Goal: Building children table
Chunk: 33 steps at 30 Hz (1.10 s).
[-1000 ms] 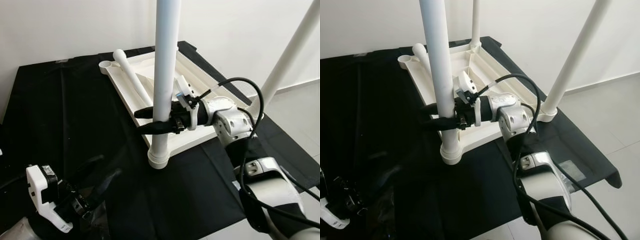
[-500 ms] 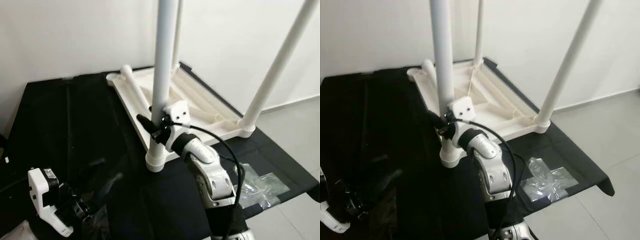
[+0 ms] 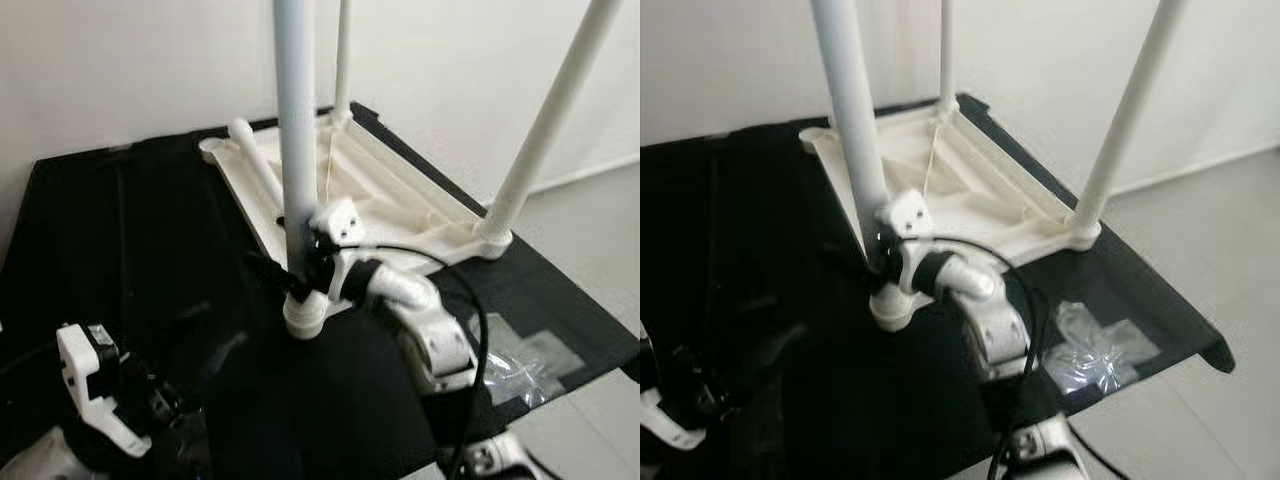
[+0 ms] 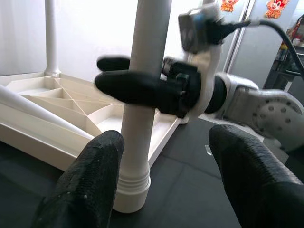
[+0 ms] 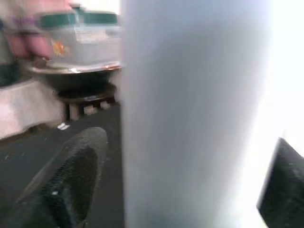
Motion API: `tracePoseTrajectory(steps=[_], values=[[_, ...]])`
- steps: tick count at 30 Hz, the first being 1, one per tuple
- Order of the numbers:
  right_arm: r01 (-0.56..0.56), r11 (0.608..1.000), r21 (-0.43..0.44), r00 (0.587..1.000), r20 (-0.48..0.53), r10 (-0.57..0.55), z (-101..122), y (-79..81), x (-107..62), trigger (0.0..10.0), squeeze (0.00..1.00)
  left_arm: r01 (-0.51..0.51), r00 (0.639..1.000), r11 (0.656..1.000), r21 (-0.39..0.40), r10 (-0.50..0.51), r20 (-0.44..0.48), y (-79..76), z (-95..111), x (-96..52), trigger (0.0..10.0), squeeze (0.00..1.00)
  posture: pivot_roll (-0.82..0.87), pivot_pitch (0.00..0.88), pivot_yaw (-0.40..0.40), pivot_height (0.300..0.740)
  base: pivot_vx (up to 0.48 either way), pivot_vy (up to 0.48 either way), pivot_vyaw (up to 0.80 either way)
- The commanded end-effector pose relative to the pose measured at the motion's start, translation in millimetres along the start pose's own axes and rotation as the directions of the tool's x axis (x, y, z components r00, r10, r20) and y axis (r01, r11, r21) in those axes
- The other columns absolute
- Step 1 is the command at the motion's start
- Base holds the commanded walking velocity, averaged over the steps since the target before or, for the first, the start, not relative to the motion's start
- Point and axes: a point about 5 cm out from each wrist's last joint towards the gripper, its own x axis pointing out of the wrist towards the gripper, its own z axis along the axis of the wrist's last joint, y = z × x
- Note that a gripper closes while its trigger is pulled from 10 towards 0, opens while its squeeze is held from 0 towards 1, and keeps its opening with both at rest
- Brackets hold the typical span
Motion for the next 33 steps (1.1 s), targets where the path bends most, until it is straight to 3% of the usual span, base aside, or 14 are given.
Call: tracePoseTrajectory(steps=[1, 3, 4, 6, 9, 10, 15, 16, 19, 20, 21, 26, 33], values=[[-0.183, 0.983, -0.031, 0.983, 0.016, 0.183, 9.7, -5.5, -1.8, 10.0, 0.79, 0.0, 1.0, 1.0, -0.009, 0.0, -0.025, 0.4, -2.2, -2.5, 10.0, 0.0, 0.03, 0.122, -0.007, 0.74, 0.0, 0.0, 0.0], [-0.248, 0.968, -0.045, 0.969, 0.007, 0.248, 14.4, -11.3, -4.8, 10.0, 0.79, -0.002, 1.0, 1.0, -0.007, 0.002, -0.027, 0.3, -1.9, -3.1, 10.0, 0.0, 0.03, 0.122, -0.007, 0.74, 0.0, 0.0, 0.0], [-0.305, 0.95, -0.064, 0.952, -0.02, 0.304, 18.0, -19.8, -7.2, 10.0, 0.0, -0.006, 1.0, 1.0, -0.005, 0.006, -0.028, 0.4, -1.3, -4.3, 10.0, 0.0, 0.04, 0.125, -0.01, 0.74, 0.0, 0.0, 0.0], [-0.366, 0.929, -0.06, 0.93, -0.056, 0.363, 21.9, -31.7, -8.9, 10.0, 0.0, -0.014, 0.999, 1.0, 0.001, 0.014, -0.031, 0.9, 0.2, -7.0, 10.0, 0.0, 0.04, 0.129, -0.011, 0.74, 0.0, 0.0, 0.0], [-0.41, 0.911, -0.04, 0.911, -0.066, 0.407, 24.6, -36.9, -9.6, 10.0, 0.0, -0.02, 0.999, 1.0, 0.005, 0.02, -0.034, 1.0, 1.3, -8.9, 10.0, 0.0, 0.05, 0.133, -0.013, 0.74, 0.0, 0.0, 0.0], [-0.46, 0.888, -0.021, 0.886, -0.082, 0.457, 28.1, -43.2, -8.9, 10.0, 0.0, -0.026, 0.999, 1.0, 0.01, 0.026, -0.04, 0.6, 3.0, -12.1, 10.0, 0.0, 0.05, 0.135, -0.013, 0.74, 0.0, 0.0, 0.0], [-0.487, 0.873, -0.015, 0.87, -0.097, 0.484, 30.4, -46.2, -7.1, 10.0, 0.0, -0.031, 0.998, 0.999, 0.015, 0.032, -0.046, 0.1, 4.5, -15.3, 10.0, 0.0, 0.06, 0.142, -0.015, 0.74, 0.0, 0.0, 0.0], [-0.513, 0.858, -0.003, 0.854, -0.104, 0.51, 31.5, -49.1, -5.8, 9.3, 0.0, -0.036, 0.998, 0.999, 0.023, 0.037, -0.052, -0.2, 6.8, -18.1, 10.0, 0.0, 0.07, 0.145, -0.02, 0.74, 0.0, 0.0, 0.0], [-0.528, 0.849, -0.001, 0.845, -0.106, 0.525, 31.5, -50.7, -5.8, 9.3, 0.0, -0.038, 0.998, 0.999, 0.027, 0.039, -0.054, -0.5, 7.6, -18.9, 10.0, 0.0, 0.07, 0.146, -0.021, 0.74, 0.0, 0.0, 0.0], [-0.537, 0.843, 0.002, 0.838, -0.111, 0.534, 30.8, -51.8, -5.1, 2.5, 0.0, -0.041, 0.998, 0.998, 0.036, 0.043, -0.053, -0.4, 10.2, -20.4, 10.0, 0.0, 0.07, 0.147, -0.024, 0.74, 0.0, 0.0, 0.0], [-0.561, 0.828, 0.012, 0.822, -0.113, 0.558, 29.3, -52.5, -4.8, 0.0, 0.0, -0.041, 0.998, 0.998, 0.046, 0.044, -0.053, -1.3, 13.4, -21.7, 10.0, 0.0, 0.07, 0.153, -0.024, 0.74, 0.0, 0.0, 0.0], [-0.6, 0.799, 0.04, 0.79, -0.124, 0.6, 20.8, -51.8, -7.1, 0.0, 0.0, -0.039, 0.998, 0.997, 0.067, 0.042, -0.048, -3.1, 21.1, -24.3, 10.0, 0.0, 0.07, 0.155, -0.028, 0.74, 0.0, 0.0, 0.0], [-0.576, 0.815, 0.059, 0.805, -0.128, 0.579, 12.2, -54.1, -12.1, 0.0, 0.0, -0.042, 0.998, 0.996, 0.077, 0.046, -0.045, -2.9, 22.0, -26.5, 10.0, 0.0, 0.05, 0.153, -0.031, 0.74, 0.0, 0.0, 0.0]])
